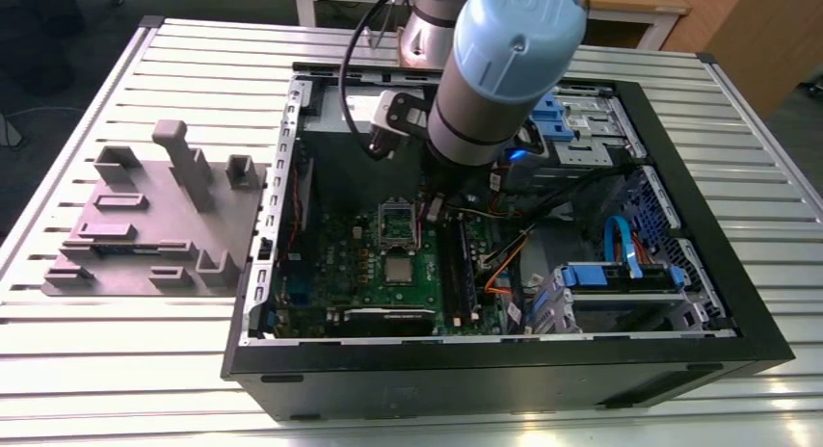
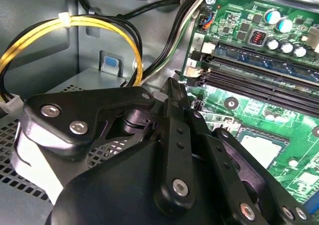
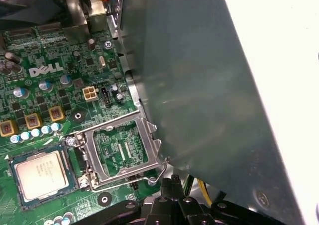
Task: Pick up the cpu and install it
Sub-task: 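Close the cpu cover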
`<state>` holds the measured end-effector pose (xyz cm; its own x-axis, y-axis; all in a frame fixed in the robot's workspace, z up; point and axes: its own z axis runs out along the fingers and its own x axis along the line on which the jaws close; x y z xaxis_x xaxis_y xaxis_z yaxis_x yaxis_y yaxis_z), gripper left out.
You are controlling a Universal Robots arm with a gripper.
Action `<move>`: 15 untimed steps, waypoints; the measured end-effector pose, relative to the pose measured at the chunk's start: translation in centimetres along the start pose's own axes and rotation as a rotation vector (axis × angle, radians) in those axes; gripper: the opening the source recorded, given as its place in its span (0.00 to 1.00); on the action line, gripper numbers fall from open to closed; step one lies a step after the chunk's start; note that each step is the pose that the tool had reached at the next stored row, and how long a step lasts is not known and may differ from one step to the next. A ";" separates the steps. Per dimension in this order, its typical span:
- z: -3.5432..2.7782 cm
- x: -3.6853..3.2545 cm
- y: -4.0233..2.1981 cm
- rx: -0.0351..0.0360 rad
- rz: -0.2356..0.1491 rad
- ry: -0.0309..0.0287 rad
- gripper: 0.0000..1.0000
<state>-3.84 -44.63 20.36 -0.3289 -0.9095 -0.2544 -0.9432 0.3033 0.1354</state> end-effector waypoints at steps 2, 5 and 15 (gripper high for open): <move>0.10 -0.01 0.05 -0.0004 0.000 -0.0011 0.10; 0.27 -0.08 0.10 -0.0010 0.000 -0.0028 0.10; 0.60 -0.01 0.18 -0.0025 0.000 -0.0066 0.10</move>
<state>-4.04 -44.40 19.81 -0.3289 -0.9076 -0.2608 -0.9432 0.3023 0.1376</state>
